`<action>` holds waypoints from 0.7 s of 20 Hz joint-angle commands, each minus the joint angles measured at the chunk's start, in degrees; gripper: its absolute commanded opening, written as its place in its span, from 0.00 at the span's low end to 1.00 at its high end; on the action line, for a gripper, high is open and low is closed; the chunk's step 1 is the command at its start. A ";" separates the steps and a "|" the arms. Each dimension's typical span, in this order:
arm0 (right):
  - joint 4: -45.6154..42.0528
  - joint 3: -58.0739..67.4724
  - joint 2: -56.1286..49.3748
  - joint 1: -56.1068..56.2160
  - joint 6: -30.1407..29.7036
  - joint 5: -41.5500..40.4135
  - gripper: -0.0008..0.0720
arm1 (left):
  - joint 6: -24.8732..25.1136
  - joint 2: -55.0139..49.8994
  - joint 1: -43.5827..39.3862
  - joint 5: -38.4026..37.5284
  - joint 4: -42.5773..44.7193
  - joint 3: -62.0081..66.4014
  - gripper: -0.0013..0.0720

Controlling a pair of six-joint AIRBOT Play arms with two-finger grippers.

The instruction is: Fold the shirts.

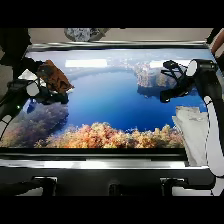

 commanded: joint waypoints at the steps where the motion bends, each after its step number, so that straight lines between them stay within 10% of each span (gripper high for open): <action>1: 0.70 0.00 -0.04 0.00 0.04 -3.06 0.96 | -5.53 -3.93 8.22 7.74 1.55 9.88 1.00; 6: 0.76 -0.02 -0.11 0.00 0.39 -2.73 0.96 | -10.32 -14.67 33.07 -4.22 -14.01 20.96 1.00; 14: 4.81 -0.02 -0.11 0.00 -0.31 2.56 0.96 | -2.19 -25.24 47.76 8.59 -32.63 15.76 1.00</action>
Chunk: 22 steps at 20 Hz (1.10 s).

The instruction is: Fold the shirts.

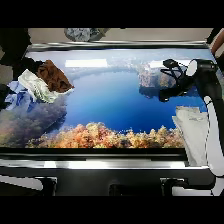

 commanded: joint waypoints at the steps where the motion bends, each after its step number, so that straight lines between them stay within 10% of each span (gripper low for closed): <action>1: 3.45 -0.02 -0.04 0.00 0.24 3.04 0.96 | 6.91 -5.18 3.85 6.91 -11.80 -0.72 1.00; 12: 7.41 -0.02 -0.02 0.00 0.92 7.30 0.96 | 21.53 -13.14 3.13 12.37 -28.59 -0.72 1.00; 15: 7.50 -0.02 -0.02 0.00 1.66 7.39 0.96 | 21.46 -13.79 3.13 9.55 -30.58 -0.72 0.55; 17: 7.48 -0.02 -0.02 0.00 2.34 7.56 0.96 | 21.90 -13.84 3.39 7.58 -30.69 -0.70 0.06; 22: 6.71 0.00 0.09 0.00 4.04 11.19 0.97 | 25.59 -1.40 2.89 15.39 -30.99 -0.59 0.05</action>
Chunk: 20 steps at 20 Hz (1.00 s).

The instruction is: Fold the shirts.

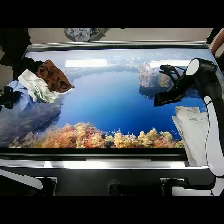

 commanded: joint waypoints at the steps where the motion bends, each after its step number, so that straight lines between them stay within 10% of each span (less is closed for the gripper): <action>1: -0.76 0.00 0.22 0.00 -0.46 2.08 0.97 | 2.73 11.15 -0.59 6.45 -0.83 0.09 0.05; 12: -1.03 0.00 18.12 0.00 -12.74 1.40 0.97 | 7.56 61.72 -27.15 1.49 -0.81 -10.62 0.05; 20: -3.52 0.00 33.57 0.00 -16.09 2.93 0.97 | 3.61 58.60 -69.11 10.32 -0.22 -41.59 0.05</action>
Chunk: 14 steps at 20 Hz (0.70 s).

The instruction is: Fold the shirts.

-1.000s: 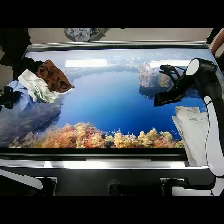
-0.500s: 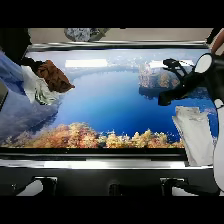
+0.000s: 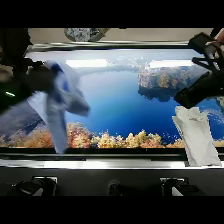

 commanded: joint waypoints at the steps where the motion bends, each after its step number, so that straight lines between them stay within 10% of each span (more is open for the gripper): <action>1: -2.10 0.00 5.22 0.00 -1.62 0.59 0.97 | -3.19 -5.57 -18.58 10.82 0.09 -14.01 0.05; 3: -3.39 0.00 5.57 0.00 -1.60 0.68 0.97 | -8.33 -13.62 -24.28 14.14 0.07 -16.13 0.06; 4: -3.72 -0.02 5.53 0.00 -1.60 0.66 0.97 | -9.84 -17.44 -25.46 13.60 -0.87 -15.30 0.33; 5: -3.72 -0.02 5.38 0.00 -1.60 0.59 0.97 | -9.81 -20.11 -25.51 11.32 -1.66 -13.57 0.92; 14: 15.89 -10.25 -2.38 0.00 -1.75 2.38 0.96 | -12.20 -17.22 12.92 -28.35 28.06 8.57 0.98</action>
